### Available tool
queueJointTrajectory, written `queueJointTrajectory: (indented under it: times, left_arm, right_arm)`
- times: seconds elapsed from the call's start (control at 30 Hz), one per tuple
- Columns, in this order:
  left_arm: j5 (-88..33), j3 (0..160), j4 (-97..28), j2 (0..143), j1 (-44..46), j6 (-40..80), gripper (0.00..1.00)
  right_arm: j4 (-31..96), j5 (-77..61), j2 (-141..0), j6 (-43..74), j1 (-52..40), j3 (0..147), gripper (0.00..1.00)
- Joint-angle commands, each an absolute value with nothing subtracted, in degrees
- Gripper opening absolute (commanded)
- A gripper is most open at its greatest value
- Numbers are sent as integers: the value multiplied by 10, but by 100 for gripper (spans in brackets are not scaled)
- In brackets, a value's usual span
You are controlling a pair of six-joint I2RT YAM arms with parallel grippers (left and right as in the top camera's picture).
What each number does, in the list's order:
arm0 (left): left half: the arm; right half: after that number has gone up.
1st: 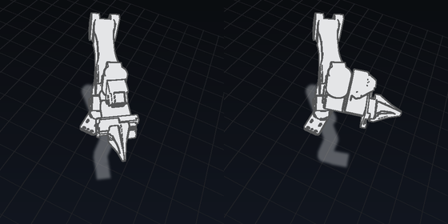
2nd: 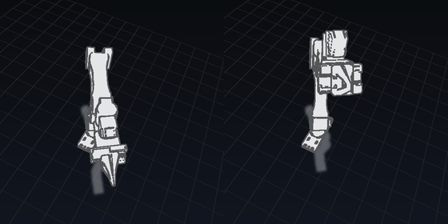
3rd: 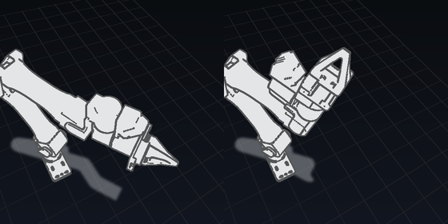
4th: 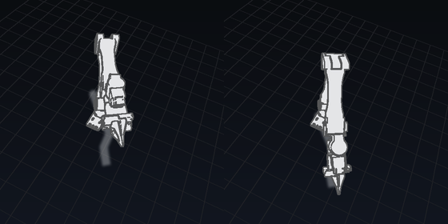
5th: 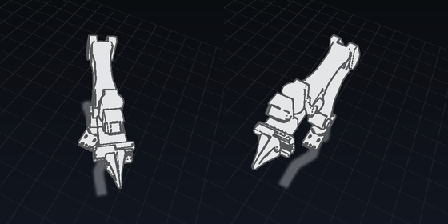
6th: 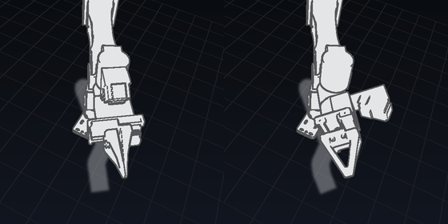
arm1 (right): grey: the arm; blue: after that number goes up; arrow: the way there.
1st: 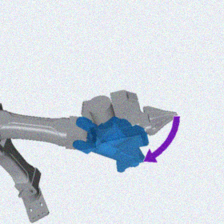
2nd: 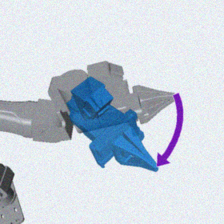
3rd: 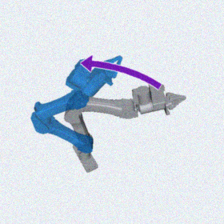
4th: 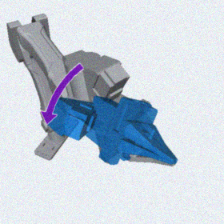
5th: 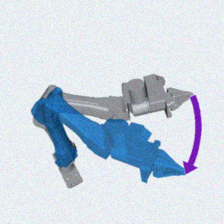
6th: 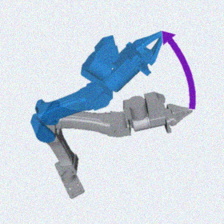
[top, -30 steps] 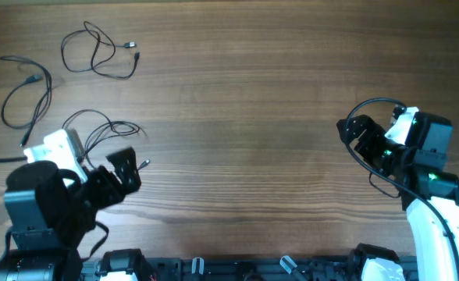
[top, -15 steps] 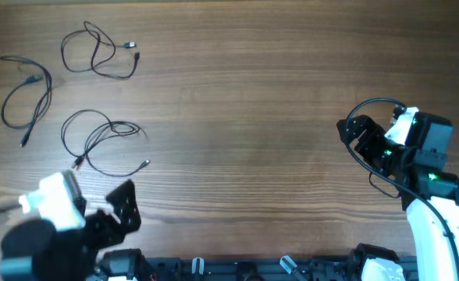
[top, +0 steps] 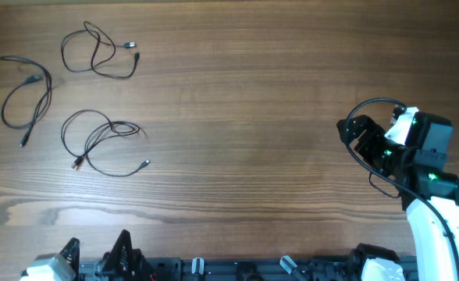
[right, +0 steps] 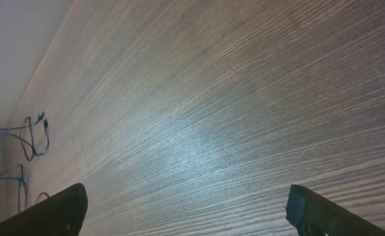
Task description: Untangle cables
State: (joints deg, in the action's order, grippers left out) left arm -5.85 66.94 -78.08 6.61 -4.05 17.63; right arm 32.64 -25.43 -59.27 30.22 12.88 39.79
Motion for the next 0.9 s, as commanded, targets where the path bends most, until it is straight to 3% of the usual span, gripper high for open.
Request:
queueJointTrajectory:
  times: [0.0,0.77,0.87]
  left_arm:
    - [-59,671,-781,41,-40,167,100]
    - [-59,676,-824,3,-40,169,100]
    - [-1,675,-826,3,-40,165,100]
  right_arm:
    - [326,-248,-595,306,127,401,100]
    - [326,-248,-595,306,127,401,100]
    - [326,-248,-595,306,127,401,100]
